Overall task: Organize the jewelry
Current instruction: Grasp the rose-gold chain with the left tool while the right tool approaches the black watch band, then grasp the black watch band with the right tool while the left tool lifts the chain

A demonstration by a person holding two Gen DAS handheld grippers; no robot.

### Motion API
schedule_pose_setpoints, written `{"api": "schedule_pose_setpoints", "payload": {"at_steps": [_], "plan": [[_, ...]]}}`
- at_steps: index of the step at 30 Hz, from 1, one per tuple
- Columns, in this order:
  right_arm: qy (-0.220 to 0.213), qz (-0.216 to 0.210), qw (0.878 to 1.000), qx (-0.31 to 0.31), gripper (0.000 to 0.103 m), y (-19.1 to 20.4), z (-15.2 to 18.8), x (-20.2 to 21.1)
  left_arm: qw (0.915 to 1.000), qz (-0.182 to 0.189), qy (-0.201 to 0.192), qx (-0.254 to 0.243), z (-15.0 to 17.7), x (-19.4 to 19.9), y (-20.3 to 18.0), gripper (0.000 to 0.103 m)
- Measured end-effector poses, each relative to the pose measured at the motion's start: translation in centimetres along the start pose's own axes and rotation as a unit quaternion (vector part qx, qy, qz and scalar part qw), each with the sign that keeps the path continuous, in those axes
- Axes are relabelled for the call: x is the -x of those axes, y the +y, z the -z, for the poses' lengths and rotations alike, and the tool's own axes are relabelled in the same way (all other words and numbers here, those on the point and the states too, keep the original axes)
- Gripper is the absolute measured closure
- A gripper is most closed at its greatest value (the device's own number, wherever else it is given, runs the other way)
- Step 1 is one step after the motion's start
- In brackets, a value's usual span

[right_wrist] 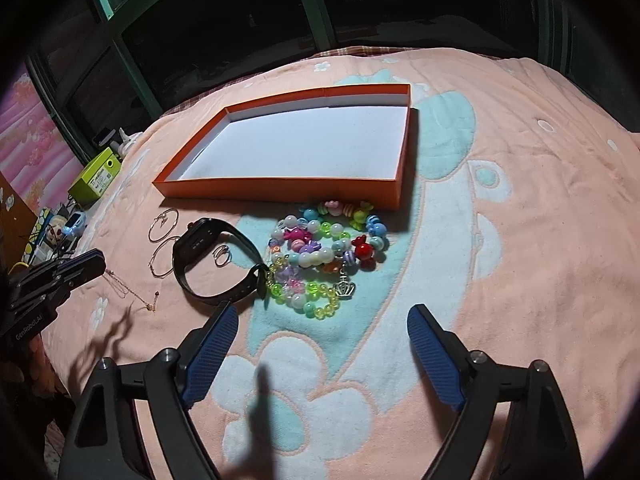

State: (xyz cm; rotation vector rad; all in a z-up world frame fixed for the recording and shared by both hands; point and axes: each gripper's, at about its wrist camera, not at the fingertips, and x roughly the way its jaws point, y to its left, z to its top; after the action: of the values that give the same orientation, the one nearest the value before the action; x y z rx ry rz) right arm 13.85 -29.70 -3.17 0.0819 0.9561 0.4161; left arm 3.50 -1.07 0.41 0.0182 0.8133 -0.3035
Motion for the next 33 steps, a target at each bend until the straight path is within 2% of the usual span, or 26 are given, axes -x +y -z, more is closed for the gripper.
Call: {"api": "schedule_pose_setpoints", "payload": {"at_steps": [6, 8, 14, 22, 33], "plan": [[-0.001, -0.002, 1.000, -0.015, 0.026, -0.7, -0.9, 0.1, 1.0000, 0.001, 0.004, -0.001, 0.2, 0.0, -0.1, 0.093], [0.001, -0.007, 1.000, -0.007, 0.027, -0.2, -1.3, 0.1, 1.0000, 0.003, 0.005, -0.001, 0.2, -0.1, -0.1, 0.093], [0.010, -0.053, 0.997, 0.053, 0.027, 2.7, -2.0, -0.2, 1.0000, 0.007, 0.005, 0.002, 0.4, -0.1, 0.0, 0.093], [0.046, -0.080, 0.983, 0.156, 0.025, 6.8, -3.4, -2.8, 0.9999, 0.014, 0.007, 0.003, 0.2, -0.3, 0.5, 0.093], [0.084, -0.075, 0.961, 0.254, 0.022, 9.7, -3.6, -6.2, 0.9997, 0.021, 0.013, 0.002, -0.2, -1.0, 0.9, 0.093]]}}
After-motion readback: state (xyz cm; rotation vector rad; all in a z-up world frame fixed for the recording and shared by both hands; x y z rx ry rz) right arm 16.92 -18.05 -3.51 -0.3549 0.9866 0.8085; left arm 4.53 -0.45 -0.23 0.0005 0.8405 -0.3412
